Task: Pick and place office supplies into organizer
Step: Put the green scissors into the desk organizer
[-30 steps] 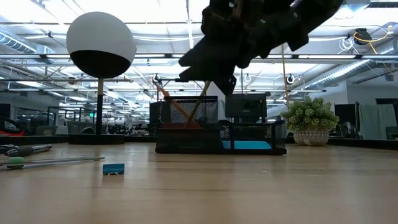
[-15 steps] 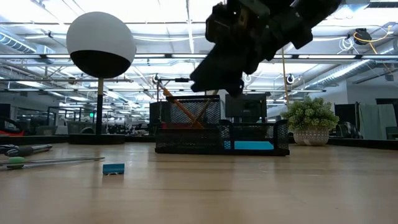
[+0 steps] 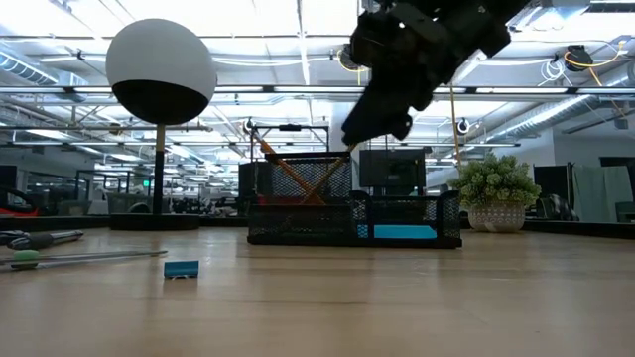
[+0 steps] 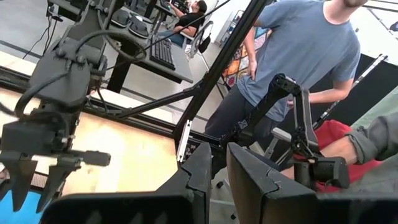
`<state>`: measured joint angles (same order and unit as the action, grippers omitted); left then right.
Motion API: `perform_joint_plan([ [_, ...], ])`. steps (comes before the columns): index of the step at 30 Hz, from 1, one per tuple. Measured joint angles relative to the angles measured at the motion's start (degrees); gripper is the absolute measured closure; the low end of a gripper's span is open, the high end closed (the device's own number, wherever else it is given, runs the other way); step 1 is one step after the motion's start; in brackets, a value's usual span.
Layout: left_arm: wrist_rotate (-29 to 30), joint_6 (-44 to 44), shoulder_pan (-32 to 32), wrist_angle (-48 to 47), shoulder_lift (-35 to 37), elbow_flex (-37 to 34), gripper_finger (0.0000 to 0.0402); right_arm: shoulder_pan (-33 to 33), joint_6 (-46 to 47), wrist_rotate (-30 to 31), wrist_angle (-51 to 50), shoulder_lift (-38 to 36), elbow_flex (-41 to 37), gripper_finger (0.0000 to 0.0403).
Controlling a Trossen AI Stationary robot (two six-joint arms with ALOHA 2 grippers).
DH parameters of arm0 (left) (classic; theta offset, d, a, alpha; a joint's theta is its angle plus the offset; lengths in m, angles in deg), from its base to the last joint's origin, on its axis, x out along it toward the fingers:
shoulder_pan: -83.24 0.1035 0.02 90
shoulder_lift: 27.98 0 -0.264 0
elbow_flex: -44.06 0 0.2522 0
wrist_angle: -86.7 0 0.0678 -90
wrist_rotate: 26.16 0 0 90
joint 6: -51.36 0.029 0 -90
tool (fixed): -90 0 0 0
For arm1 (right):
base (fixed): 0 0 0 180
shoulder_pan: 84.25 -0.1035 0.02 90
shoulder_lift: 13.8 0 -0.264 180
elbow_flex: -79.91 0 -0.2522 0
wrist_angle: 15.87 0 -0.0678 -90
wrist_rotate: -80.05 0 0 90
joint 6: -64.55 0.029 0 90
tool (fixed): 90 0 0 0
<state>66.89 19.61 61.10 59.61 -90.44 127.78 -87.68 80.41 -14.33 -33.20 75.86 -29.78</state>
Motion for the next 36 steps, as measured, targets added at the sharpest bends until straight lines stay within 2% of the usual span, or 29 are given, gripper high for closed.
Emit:
perform_joint_plan([
  [8,0.0,0.0,-0.01,-0.06,0.0,0.0,0.0355,-2.88,2.71,-1.64,-6.94,-5.64,0.0,0.0293],
  [14,-0.01,-0.27,-0.01,0.19,-0.01,0.0,0.0355,-6.83,10.63,-1.65,-8.54,-8.72,0.0,0.0292],
  [29,0.0,-0.04,0.01,-0.01,0.0,0.0,0.0355,-15.44,28.74,-1.83,-4.91,-9.0,0.0,0.0298],
  [36,1.28,-1.87,-0.01,1.7,-0.02,0.0,0.0355,-18.36,33.08,-1.86,-0.22,-9.0,0.0,0.0298],
])
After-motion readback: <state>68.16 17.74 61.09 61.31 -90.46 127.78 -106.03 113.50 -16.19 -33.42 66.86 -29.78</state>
